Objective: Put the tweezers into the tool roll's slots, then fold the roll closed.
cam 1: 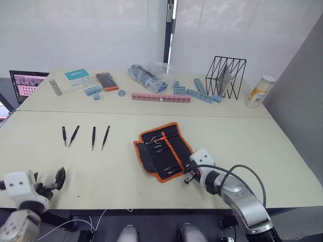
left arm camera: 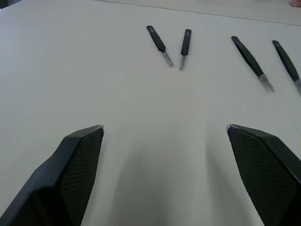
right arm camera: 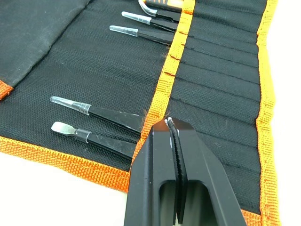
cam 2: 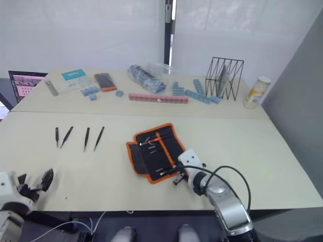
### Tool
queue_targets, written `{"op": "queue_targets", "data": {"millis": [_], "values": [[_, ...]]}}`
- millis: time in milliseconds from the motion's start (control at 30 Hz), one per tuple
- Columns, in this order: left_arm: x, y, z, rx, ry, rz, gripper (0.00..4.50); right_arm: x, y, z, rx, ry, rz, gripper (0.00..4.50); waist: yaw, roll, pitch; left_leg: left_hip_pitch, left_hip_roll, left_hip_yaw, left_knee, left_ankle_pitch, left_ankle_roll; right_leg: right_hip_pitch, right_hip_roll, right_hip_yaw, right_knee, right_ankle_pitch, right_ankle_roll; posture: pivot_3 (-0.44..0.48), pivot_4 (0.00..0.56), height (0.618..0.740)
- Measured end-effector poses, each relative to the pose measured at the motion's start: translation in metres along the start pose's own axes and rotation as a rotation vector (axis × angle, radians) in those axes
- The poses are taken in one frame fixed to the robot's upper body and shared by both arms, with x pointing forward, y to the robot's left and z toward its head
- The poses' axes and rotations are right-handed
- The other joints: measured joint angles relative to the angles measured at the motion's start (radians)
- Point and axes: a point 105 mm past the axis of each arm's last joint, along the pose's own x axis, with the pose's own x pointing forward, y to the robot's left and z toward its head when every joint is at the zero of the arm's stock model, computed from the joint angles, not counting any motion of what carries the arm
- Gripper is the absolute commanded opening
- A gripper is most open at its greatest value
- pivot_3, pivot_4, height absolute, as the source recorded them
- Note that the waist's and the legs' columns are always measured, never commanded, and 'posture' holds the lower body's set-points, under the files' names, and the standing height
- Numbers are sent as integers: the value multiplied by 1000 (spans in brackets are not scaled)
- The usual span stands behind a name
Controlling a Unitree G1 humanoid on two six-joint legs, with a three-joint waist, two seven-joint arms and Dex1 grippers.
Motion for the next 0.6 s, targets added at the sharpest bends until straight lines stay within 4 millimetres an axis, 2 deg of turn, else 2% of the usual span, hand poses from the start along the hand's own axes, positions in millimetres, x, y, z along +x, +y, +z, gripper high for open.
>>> {"op": "queue_targets", "data": {"millis": [233,367,600], "values": [[63,-15,23,-67,43,21,4448,2,2,2,3,-6,3,0,3,-5,-1,2,0,0,0,0,0,1,1,0,11,2,2,0,150,737],[84,-18,31,-92,51,58,4448,2,3,2,3,-9,4,0,3,-5,-1,5,0,0,-2,0,1,0,1,1,16,3,2,0,150,737],[106,-11,23,-122,107,139,4448,3,4,3,4,-11,-3,0,5,-6,-1,4,0,0,-2,1,1,0,2,1,16,3,2,0,150,737]]}}
